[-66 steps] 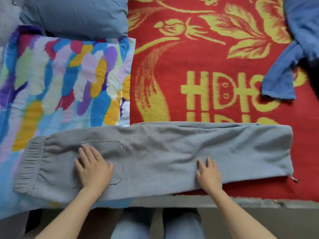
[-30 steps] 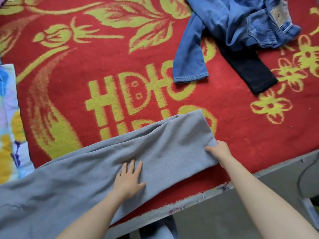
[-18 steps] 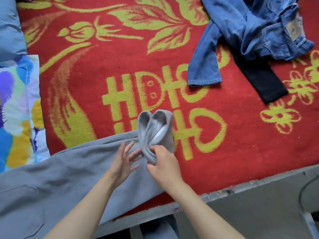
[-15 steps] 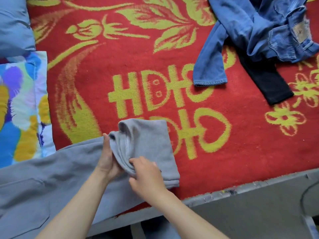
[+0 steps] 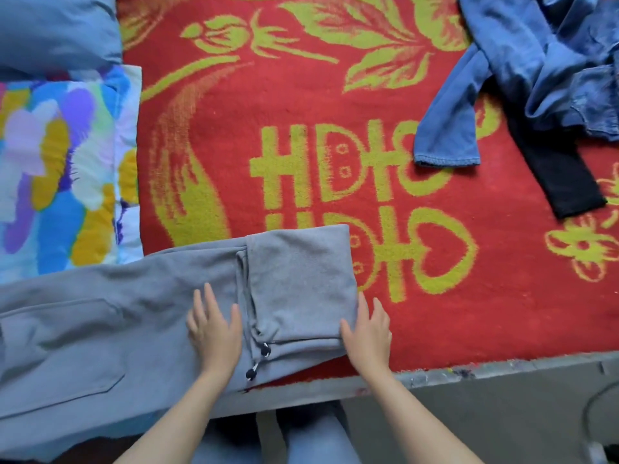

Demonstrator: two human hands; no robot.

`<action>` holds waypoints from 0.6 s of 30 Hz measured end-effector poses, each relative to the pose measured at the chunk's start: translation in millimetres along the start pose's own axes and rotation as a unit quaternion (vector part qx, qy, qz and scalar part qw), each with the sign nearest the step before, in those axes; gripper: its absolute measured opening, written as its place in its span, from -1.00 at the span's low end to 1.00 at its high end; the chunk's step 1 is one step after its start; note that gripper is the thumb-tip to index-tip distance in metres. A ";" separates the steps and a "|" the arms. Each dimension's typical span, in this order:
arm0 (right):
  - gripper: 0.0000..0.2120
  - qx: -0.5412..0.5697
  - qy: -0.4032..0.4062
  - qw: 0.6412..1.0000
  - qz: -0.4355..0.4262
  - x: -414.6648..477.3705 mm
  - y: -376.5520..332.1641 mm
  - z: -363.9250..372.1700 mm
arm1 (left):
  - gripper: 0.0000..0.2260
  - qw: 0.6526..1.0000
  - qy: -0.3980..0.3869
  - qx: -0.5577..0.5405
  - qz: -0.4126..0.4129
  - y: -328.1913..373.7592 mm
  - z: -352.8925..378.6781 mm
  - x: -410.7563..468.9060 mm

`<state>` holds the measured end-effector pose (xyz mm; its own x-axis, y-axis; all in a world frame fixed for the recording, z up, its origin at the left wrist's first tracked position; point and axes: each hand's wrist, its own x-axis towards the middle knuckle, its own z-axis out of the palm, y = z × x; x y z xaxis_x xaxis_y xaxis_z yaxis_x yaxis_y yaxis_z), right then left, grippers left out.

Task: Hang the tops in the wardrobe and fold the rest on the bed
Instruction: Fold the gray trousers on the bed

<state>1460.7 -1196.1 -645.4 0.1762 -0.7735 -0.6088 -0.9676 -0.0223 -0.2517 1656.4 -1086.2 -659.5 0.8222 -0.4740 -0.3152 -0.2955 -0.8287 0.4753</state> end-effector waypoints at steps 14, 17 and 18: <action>-0.94 0.274 0.005 0.962 0.010 29.2 -17.1 -56.0 | 0.11 0.889 -0.260 0.302 0.226 22.0 28.2 -46.6; -0.88 0.198 -0.005 0.980 -0.020 25.7 -16.0 -69.3 | -0.08 0.897 -0.275 0.281 0.204 16.4 34.8 -52.7; -0.87 0.174 -0.018 0.984 -0.021 23.3 -16.6 -67.4 | -0.14 0.898 -0.293 0.276 0.180 13.0 35.6 -55.0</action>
<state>1468.7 -1256.5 -604.7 0.2277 -0.7533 -0.6170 -0.8401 0.1683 -0.5156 1590.0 -1081.4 -665.2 0.2750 -0.6822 -0.6775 -0.8197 -0.5346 0.2056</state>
